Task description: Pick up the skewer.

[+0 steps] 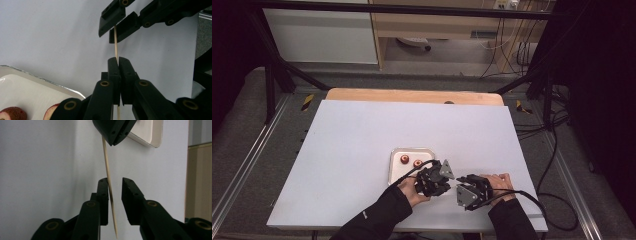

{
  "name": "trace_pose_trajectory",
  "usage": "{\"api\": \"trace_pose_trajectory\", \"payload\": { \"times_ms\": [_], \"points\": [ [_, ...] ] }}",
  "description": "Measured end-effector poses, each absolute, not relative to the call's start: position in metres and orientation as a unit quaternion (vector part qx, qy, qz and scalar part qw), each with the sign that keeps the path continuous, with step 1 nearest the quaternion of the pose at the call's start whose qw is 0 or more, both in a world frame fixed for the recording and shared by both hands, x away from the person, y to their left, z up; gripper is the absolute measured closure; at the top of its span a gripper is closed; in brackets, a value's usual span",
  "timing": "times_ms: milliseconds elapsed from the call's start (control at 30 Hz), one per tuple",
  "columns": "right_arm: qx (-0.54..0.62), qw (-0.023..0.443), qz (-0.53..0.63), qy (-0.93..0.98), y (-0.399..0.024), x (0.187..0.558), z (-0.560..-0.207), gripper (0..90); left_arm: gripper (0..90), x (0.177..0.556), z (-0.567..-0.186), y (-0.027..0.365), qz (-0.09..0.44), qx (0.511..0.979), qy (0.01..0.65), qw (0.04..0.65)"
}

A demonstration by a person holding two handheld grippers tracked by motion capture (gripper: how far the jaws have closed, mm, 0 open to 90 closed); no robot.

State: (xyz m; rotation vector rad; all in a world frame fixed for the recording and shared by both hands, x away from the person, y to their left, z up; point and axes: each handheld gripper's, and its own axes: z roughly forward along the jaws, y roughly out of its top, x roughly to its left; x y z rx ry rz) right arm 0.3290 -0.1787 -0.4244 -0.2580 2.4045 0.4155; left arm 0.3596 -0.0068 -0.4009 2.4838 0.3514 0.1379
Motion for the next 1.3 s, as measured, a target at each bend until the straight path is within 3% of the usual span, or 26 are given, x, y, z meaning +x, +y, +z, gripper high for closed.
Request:
{"api": "trace_pose_trajectory", "payload": {
  "times_ms": [233,567,700,833,1300],
  "points": [
    [-0.117,0.329,0.141,0.926,-0.180,0.328,-0.427,87.2,88.2,0.360,-0.403,-0.006,0.047,0.941,0.134,0.308],
    [-0.135,0.334,0.132,0.923,-0.180,0.326,-0.427,88.9,87.5,0.361,-0.402,-0.004,0.044,0.940,0.133,0.312],
    [-0.141,0.347,0.118,0.920,-0.179,0.325,-0.425,89.0,77.0,0.365,-0.400,-0.001,0.040,0.944,0.143,0.294],
    [-0.151,0.357,0.100,0.916,-0.178,0.326,-0.424,89.0,74.3,0.372,-0.397,0.003,0.029,0.952,0.158,0.261],
    [-0.190,0.392,0.071,0.897,-0.163,0.325,-0.418,89.0,83.7,0.378,-0.399,-0.005,-0.008,0.969,0.158,0.189]
  ]
}}
